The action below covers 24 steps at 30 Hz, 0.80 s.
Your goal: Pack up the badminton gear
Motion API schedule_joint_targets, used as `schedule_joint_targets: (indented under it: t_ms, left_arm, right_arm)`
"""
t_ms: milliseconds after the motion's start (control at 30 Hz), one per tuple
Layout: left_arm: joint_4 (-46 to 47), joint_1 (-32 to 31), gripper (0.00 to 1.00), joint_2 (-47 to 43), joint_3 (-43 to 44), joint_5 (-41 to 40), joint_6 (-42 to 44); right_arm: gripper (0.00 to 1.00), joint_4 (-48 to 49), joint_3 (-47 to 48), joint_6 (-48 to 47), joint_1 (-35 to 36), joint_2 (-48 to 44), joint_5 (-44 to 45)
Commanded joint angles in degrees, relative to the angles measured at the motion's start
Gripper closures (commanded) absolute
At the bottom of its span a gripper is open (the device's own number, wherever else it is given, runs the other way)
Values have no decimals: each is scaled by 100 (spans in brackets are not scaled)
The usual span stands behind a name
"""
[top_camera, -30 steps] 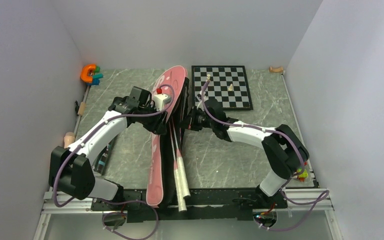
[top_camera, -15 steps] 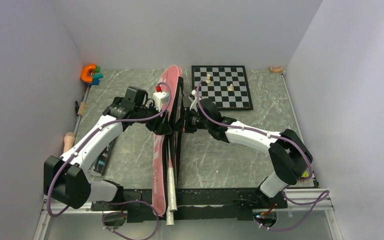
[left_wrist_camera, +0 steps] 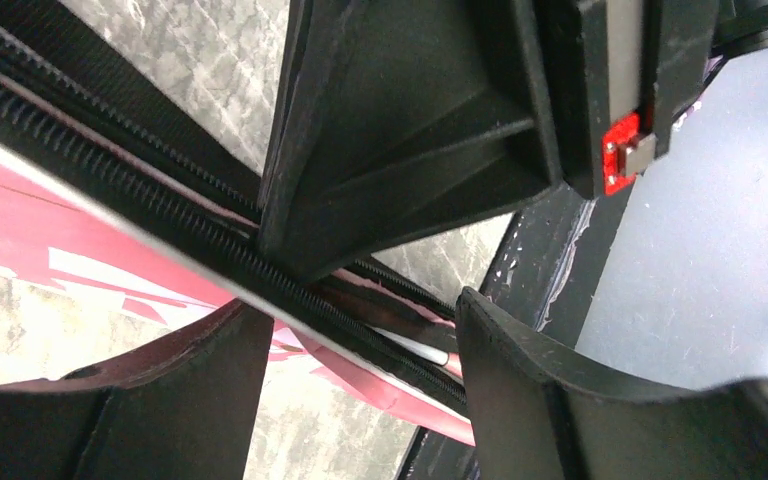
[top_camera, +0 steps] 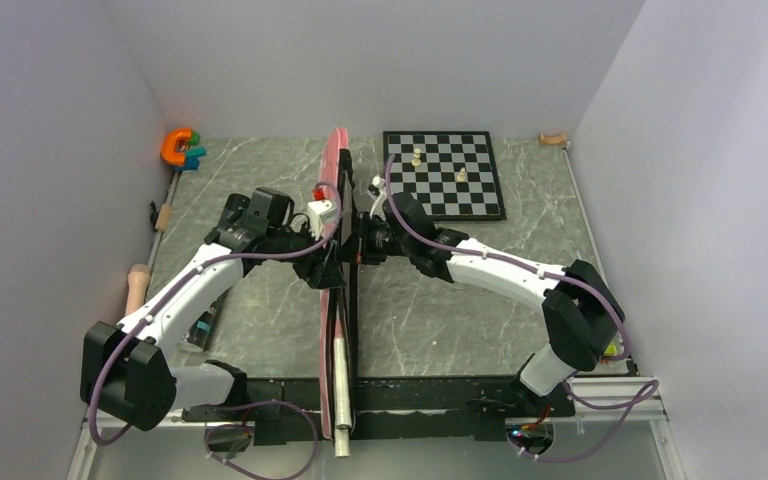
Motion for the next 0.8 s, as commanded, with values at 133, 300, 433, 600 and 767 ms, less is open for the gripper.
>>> schedule_joint_targets:
  t_ms: [133, 300, 433, 600, 767]
  left_arm:
    - [-138, -294, 24, 139, 250, 524, -42]
    - [68, -390, 29, -73, -61, 188, 122]
    - [41, -613, 46, -152, -184, -531, 347]
    - [-64, -651, 79, -219, -127, -990, 468]
    - [-95, -648, 100, -263, 0, -1081, 395]
  right_arm:
    - [100, 207, 795, 83, 486, -57, 195]
    - [100, 169, 800, 152, 516, -87, 294]
    - [100, 7, 693, 164, 505, -306, 566]
    - [95, -40, 365, 262, 313, -725, 798]
    - [72, -190, -7, 347, 55, -1033, 910]
